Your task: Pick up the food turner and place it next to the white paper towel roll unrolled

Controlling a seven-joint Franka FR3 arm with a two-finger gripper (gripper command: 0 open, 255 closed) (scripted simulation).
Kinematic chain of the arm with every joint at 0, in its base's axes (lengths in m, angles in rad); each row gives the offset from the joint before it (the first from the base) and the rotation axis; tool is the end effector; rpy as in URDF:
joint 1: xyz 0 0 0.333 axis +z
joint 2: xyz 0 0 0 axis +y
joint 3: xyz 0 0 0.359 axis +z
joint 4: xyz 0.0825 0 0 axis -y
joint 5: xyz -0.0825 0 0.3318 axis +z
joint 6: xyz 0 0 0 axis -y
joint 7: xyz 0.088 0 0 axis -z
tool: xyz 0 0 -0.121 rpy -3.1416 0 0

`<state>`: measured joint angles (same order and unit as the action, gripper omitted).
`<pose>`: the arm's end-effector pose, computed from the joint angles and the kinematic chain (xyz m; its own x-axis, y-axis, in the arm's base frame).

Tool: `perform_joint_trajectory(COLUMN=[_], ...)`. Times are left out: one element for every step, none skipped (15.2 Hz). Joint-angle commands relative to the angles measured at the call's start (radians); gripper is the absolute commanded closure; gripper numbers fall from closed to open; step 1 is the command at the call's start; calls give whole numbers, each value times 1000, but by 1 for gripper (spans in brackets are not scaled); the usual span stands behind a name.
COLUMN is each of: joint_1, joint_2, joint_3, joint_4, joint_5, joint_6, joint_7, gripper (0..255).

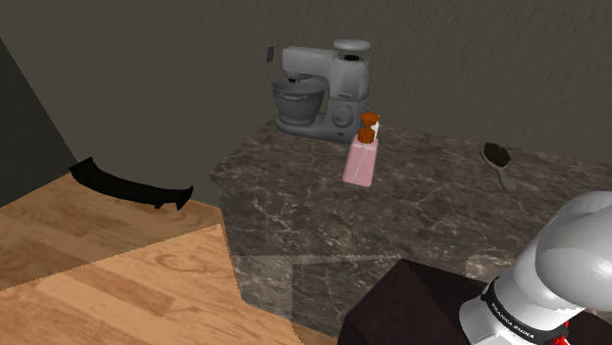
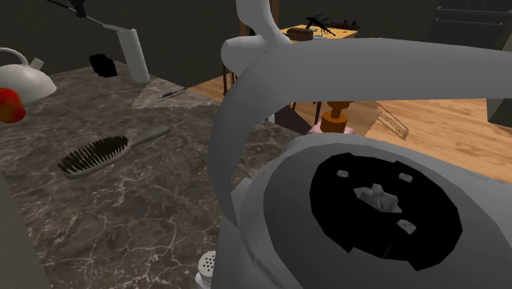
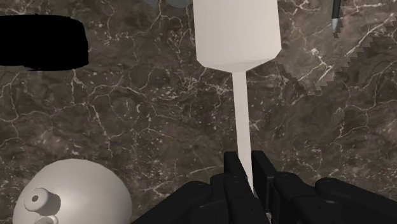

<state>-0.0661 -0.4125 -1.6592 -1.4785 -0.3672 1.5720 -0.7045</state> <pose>-0.2600 -0.4815 0.6345 0.4971 -0.8651 0.0669 -0.8670 -0.4983 -0.0009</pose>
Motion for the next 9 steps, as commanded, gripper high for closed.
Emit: perform_joint_trajectory(joint_1=[-9, -18, -27, -36, -43, -50, -57, -62, -67], joint_2=[-4, -4, -4, -4, -5, -5, -6, -7, -8], joint_3=[0, 4, 8, 11, 14, 16, 18, 20, 21], joint_4=[-25, -43, -60, -77, -93, -109, -124, -139, -154], joint_5=[-4, -4, -4, -5, -6, -7, -8, -9, -11], joint_6=[24, 38, 52, 66, 80, 93, 107, 120, 133], joint_7=[-1, 0, 1, 2, 3, 4, 5, 6, 7], gripper=[255, 255, 255, 255, 255, 255, 255, 255, 255])
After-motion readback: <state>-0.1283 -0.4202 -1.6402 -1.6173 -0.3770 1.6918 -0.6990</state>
